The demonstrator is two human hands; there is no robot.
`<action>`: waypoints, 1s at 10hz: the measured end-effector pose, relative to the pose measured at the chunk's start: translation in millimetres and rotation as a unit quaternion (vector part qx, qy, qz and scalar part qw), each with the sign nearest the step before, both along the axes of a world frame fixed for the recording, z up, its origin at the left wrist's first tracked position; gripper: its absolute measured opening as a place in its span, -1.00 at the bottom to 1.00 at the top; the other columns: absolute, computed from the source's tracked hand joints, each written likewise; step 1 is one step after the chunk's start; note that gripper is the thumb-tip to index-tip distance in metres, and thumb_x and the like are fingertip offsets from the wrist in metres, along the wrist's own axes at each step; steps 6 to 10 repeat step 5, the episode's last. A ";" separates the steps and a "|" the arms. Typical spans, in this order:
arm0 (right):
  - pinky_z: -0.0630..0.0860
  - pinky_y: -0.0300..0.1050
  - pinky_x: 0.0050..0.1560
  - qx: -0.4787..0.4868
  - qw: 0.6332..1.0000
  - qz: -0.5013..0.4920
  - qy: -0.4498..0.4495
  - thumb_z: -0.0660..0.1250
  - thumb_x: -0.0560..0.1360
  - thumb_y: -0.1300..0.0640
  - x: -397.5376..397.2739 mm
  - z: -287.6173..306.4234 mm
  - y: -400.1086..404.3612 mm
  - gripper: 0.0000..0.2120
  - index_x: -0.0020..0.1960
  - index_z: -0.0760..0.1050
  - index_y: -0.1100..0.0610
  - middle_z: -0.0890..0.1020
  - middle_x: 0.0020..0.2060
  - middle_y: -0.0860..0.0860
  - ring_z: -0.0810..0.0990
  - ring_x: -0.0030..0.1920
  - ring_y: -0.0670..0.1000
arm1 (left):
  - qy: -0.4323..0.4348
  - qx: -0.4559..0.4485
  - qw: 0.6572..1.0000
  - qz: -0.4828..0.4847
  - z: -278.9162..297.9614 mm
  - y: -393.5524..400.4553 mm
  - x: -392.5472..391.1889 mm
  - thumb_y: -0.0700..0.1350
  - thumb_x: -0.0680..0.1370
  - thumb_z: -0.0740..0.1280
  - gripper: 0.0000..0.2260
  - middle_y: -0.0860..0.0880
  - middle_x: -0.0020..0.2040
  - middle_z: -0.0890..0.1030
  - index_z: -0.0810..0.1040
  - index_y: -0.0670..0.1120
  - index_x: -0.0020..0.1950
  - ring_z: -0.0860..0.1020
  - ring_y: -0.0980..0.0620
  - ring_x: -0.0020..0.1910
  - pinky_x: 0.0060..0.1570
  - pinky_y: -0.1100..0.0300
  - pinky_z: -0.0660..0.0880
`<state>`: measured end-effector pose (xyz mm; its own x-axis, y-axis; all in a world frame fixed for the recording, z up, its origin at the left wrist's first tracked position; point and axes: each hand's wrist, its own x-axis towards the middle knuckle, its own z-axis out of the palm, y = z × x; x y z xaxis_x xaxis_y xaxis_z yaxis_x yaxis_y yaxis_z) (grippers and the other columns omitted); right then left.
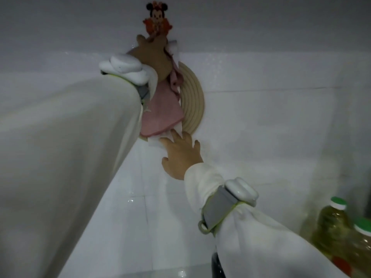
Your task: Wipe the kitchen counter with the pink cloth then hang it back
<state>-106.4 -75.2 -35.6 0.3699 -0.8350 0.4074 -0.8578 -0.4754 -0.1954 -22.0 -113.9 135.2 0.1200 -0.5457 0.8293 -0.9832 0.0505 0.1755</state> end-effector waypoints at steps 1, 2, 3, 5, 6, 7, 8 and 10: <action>-0.12 0.29 0.47 0.008 1.000 -0.014 0.012 0.13 0.54 0.15 -1.5 -3.2 6.4 -0.45 0.50 0.07 -0.01 -0.01 0.54 0.04 -0.11 0.52 0.18 | 0.020 -0.014 1.000 -0.003 -25.6 11.7 -4.1 0.02 0.59 0.13 -0.45 -0.24 0.47 0.22 0.05 0.05 0.56 0.26 -0.30 0.42 0.36 -0.14 0.24; -0.08 0.28 0.46 -0.002 0.999 -0.026 0.032 0.12 0.54 0.15 -2.2 -0.9 17.5 -0.48 0.48 0.11 0.00 0.08 0.52 0.04 -0.06 0.51 0.18 | -0.016 -0.037 0.998 0.047 -61.0 21.0 -14.7 0.04 0.57 0.19 -0.44 -0.22 0.43 0.27 0.13 0.00 0.54 0.28 -0.24 0.38 0.29 -0.08 0.29; -0.03 0.25 0.45 -0.009 0.997 -0.036 0.062 0.12 0.54 0.13 -5.5 6.1 34.0 -0.51 0.46 0.17 -0.01 0.19 0.48 0.04 0.03 0.49 0.16 | -0.026 -0.027 0.998 0.043 -84.1 39.6 -11.8 -0.02 0.53 0.13 -0.52 -0.23 0.37 0.31 0.24 0.01 0.47 0.35 -0.21 0.29 0.19 -0.05 0.32; 0.35 -0.01 0.16 -0.070 0.998 0.005 -0.008 0.14 0.54 0.15 -15.5 26.2 72.7 -0.72 0.22 0.47 0.07 0.58 0.17 0.07 0.50 0.18 0.15 | -0.042 -0.010 0.999 0.018 -83.2 83.5 -14.6 -0.03 0.51 0.16 -0.64 -0.23 0.24 0.45 0.48 -0.09 0.26 0.43 -0.24 0.23 0.25 -0.07 0.32; 0.35 -0.01 0.16 -0.070 0.998 0.005 -0.008 0.14 0.54 0.15 -15.5 26.2 72.7 -0.72 0.22 0.47 0.07 0.58 0.17 0.07 0.50 0.18 0.15 | -0.042 -0.010 0.999 0.018 -83.2 83.5 -14.6 -0.03 0.51 0.16 -0.64 -0.23 0.24 0.45 0.48 -0.09 0.26 0.43 -0.24 0.23 0.25 -0.07 0.32; 0.35 -0.01 0.16 -0.070 0.998 0.005 -0.008 0.14 0.54 0.15 -15.5 26.2 72.7 -0.72 0.22 0.47 0.07 0.58 0.17 0.07 0.50 0.18 0.15 | -0.042 -0.010 0.999 0.018 -83.2 83.5 -14.6 -0.03 0.51 0.16 -0.64 -0.23 0.24 0.45 0.48 -0.09 0.26 0.43 -0.24 0.23 0.25 -0.07 0.32; 0.35 -0.01 0.16 -0.070 0.998 0.005 -0.008 0.14 0.54 0.15 -15.5 26.2 72.7 -0.72 0.22 0.47 0.07 0.58 0.17 0.07 0.50 0.18 0.15 | -0.042 -0.010 0.999 0.018 -83.2 83.5 -14.6 -0.03 0.51 0.16 -0.64 -0.23 0.24 0.45 0.48 -0.09 0.26 0.43 -0.24 0.23 0.25 -0.07 0.32; 0.35 -0.01 0.16 -0.070 0.998 0.005 -0.008 0.14 0.54 0.15 -15.5 26.2 72.7 -0.72 0.22 0.47 0.07 0.58 0.17 0.07 0.50 0.18 0.15 | -0.042 -0.010 0.999 0.018 -83.2 83.5 -14.6 -0.03 0.51 0.16 -0.64 -0.23 0.24 0.45 0.48 -0.09 0.26 0.43 -0.24 0.23 0.25 -0.07 0.32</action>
